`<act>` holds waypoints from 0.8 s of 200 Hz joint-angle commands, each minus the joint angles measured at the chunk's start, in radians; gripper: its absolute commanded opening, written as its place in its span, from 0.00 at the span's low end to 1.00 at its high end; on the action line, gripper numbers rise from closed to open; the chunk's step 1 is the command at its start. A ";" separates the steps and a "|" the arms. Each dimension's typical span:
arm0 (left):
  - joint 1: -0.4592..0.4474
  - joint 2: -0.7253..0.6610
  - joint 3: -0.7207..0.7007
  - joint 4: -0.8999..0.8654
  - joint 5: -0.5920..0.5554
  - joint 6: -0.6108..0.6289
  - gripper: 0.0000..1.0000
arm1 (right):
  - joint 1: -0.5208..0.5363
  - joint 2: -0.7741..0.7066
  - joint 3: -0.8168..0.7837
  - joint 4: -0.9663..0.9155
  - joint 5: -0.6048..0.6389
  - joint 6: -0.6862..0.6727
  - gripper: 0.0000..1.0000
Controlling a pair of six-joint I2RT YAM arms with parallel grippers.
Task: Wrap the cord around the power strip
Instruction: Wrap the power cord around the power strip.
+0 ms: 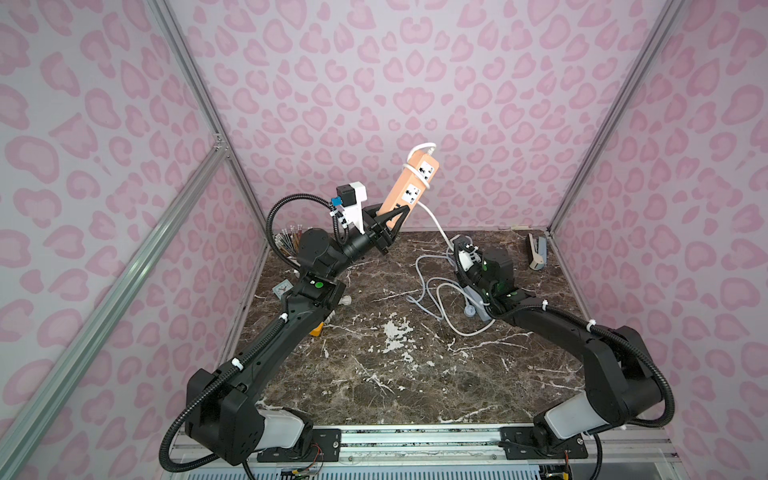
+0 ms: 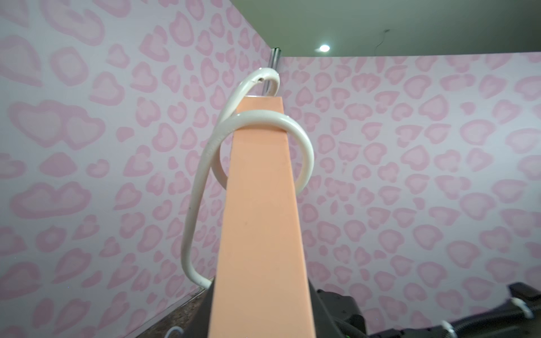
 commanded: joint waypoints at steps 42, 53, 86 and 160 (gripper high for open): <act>0.007 0.144 0.156 -0.606 -0.634 0.652 0.03 | 0.135 -0.235 -0.013 -0.053 0.257 -0.332 0.00; 0.006 0.152 0.144 -0.623 -0.603 0.666 0.03 | 0.144 -0.264 0.012 -0.044 0.239 -0.356 0.00; -0.028 0.181 0.142 -0.724 -0.425 0.670 0.03 | 0.143 -0.269 0.173 -0.072 0.163 -0.378 0.00; -0.193 0.261 0.255 -1.179 0.102 0.880 0.03 | 0.006 -0.029 0.543 -0.210 -0.123 -0.345 0.00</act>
